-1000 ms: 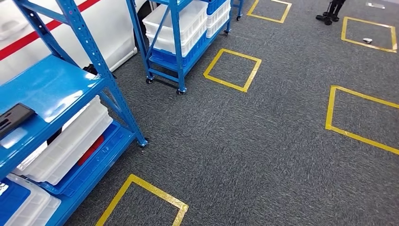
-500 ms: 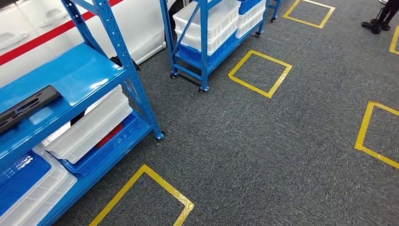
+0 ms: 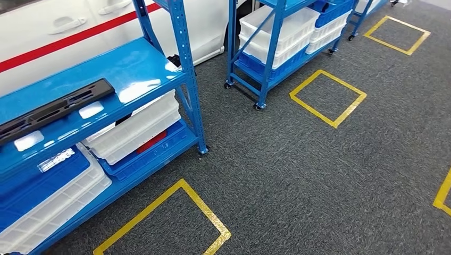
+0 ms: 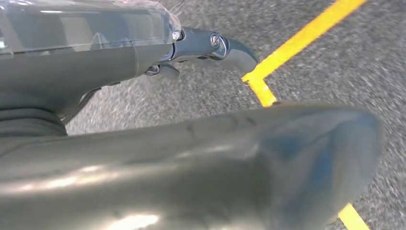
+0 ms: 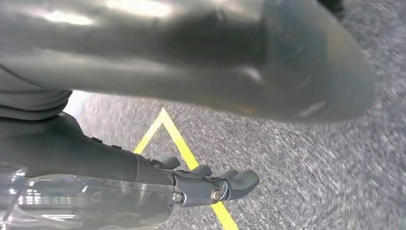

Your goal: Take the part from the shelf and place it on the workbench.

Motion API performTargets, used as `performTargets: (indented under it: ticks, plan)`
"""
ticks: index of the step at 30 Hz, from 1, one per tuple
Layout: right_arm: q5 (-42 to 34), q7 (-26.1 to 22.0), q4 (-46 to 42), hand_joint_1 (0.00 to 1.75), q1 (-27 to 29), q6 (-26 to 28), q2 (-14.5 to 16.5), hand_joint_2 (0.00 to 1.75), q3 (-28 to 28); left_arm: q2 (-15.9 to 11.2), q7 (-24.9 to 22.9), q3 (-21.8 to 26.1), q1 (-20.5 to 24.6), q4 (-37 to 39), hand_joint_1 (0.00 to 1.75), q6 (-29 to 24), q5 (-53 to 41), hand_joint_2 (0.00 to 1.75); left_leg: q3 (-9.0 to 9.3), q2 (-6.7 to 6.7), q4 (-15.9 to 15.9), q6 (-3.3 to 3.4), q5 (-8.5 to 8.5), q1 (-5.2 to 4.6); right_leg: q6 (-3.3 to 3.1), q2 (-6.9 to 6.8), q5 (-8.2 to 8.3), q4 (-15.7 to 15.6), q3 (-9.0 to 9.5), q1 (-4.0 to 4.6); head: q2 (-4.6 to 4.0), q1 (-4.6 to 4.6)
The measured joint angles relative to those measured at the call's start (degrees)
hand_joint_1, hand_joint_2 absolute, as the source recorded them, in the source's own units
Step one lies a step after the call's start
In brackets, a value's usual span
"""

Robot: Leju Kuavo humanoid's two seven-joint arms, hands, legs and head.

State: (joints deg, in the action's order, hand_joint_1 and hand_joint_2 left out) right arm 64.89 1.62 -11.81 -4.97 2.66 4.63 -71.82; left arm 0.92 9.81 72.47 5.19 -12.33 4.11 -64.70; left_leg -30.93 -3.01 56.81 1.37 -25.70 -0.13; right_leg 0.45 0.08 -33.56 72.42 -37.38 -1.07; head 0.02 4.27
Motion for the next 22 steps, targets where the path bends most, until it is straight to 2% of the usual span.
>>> performTargets:
  ticks: [1,3,5,7,9,11,12,13,14,15,16,18,19,20,22]
  plan:
    - [-0.9,0.0,0.0,0.00,0.0,0.1,-0.1,0.00,-1.2,0.0,0.0,0.0,0.0,0.0,0.00,-0.1,0.2,0.00,-0.02,-0.84,0.3,-0.26,-0.19,0.14,0.16,0.59,2.44,-3.7,1.49,-0.21,0.00,-0.01]
    - [-1.9,0.1,0.0,0.00,-0.2,0.2,-0.2,0.00,-3.1,0.1,0.0,0.1,0.0,0.0,0.00,-0.2,0.5,0.00,-0.46,-2.24,1.3,-0.97,-0.66,0.22,0.17,2.74,5.22,-10.2,4.15,-0.54,0.00,0.00]
    - [-2.1,0.1,0.0,0.00,-0.5,0.2,-0.2,0.00,-4.2,0.1,0.0,0.2,0.0,0.0,0.00,-0.2,0.6,0.00,-1.08,-3.23,1.7,-1.70,-0.84,0.24,-0.40,3.60,5.32,-12.0,4.73,-0.45,0.00,0.01]
    - [-2.2,0.1,0.0,0.00,-0.8,0.2,-0.2,0.00,-5.0,0.1,0.1,0.2,-0.2,0.0,0.00,-0.3,0.6,0.00,-1.36,-3.81,1.7,-2.33,-0.81,0.39,-1.25,2.39,5.52,-12.2,4.77,-0.37,0.00,0.01]
    - [-2.3,0.1,0.0,0.00,-0.9,0.2,-0.2,0.00,-5.6,0.2,0.1,0.2,-0.3,0.0,0.00,-0.3,0.6,0.00,-2.32,-1.73,3.8,-2.88,-2.19,0.36,-1.99,1.08,5.63,-12.7,5.00,-0.46,0.00,0.02]
    - [-2.2,0.1,0.0,0.00,-0.8,0.2,-0.2,0.00,-5.9,0.2,0.1,0.2,-0.1,0.0,0.00,-0.3,0.6,0.00,-5.47,1.33,10.4,-3.34,-5.58,0.40,-2.44,-0.43,5.52,-12.9,5.15,-0.28,0.00,0.03]
    - [-2.1,0.1,0.0,0.00,-0.7,0.1,-0.2,0.00,-5.9,0.3,0.1,0.2,0.1,0.0,0.00,-0.3,0.6,0.00,-7.43,2.02,14.2,-3.53,-7.18,0.52,-2.54,-1.25,5.42,-12.9,5.18,-0.14,0.00,0.03]
    - [-2.0,0.1,0.0,0.00,-0.6,0.0,-0.2,0.00,-6.0,0.3,0.1,0.2,0.1,0.0,0.00,-0.3,0.6,0.00,-8.89,2.33,17.1,-3.63,-7.98,0.61,-2.60,-2.04,5.29,-12.9,5.24,-0.04,0.00,0.03]
    - [-1.9,0.1,0.0,0.00,-0.6,-0.3,-0.3,0.00,-6.0,0.3,0.1,0.2,0.0,0.0,0.00,-0.3,0.6,0.00,-9.35,2.50,17.8,-3.64,-7.68,0.66,-2.60,-2.75,5.16,-12.8,5.34,0.02,0.00,0.03]
    - [-1.7,0.1,0.0,0.00,-0.7,-0.5,-0.3,0.00,-6.0,0.4,0.1,0.2,-0.1,0.0,0.00,-0.3,0.6,0.00,-8.60,2.76,16.2,-3.54,-6.24,0.68,-2.56,-3.45,5.01,-12.8,5.54,0.07,0.00,0.03]
    - [-1.5,0.0,-0.1,0.00,-0.7,-0.6,-0.3,0.00,-6.0,0.4,0.1,0.2,-0.2,0.0,0.00,-0.3,0.6,0.00,-6.84,3.33,12.7,-3.30,-4.12,0.65,-2.48,-4.10,4.82,-12.9,5.82,0.13,0.00,0.03]
    - [-1.0,-0.3,-0.1,0.00,-0.7,-0.8,-0.3,0.00,-6.0,0.4,0.2,0.2,0.0,0.0,0.00,-0.3,0.7,0.00,-3.03,5.69,5.0,-2.47,-1.05,0.17,-2.15,-5.38,4.42,-12.9,6.39,0.31,0.00,0.03]
    - [-0.7,-0.4,-0.1,0.00,-0.7,-0.9,-0.3,0.00,-6.0,0.4,0.2,0.2,0.2,0.0,0.00,-0.3,0.7,0.00,-2.07,6.51,2.8,-2.01,-0.53,-0.13,-1.87,-5.94,4.25,-12.9,6.57,0.40,0.00,0.03]
    - [-0.5,-0.5,-0.1,0.00,-0.8,-1.0,-0.4,0.00,-5.9,0.4,0.2,0.3,0.2,0.0,0.00,-0.3,0.8,0.00,-1.81,6.83,2.0,-1.63,-0.60,-0.43,-1.57,-6.47,4.14,-12.9,6.72,0.45,0.00,0.02]
    - [-0.3,-0.5,-0.1,0.00,-1.1,-1.2,-0.4,0.00,-5.9,0.5,0.2,0.3,0.1,0.0,0.00,-0.4,0.8,0.00,-1.99,5.98,1.9,-1.18,-0.60,-0.64,-1.09,-7.27,4.07,-13.1,6.98,0.44,0.00,0.03]
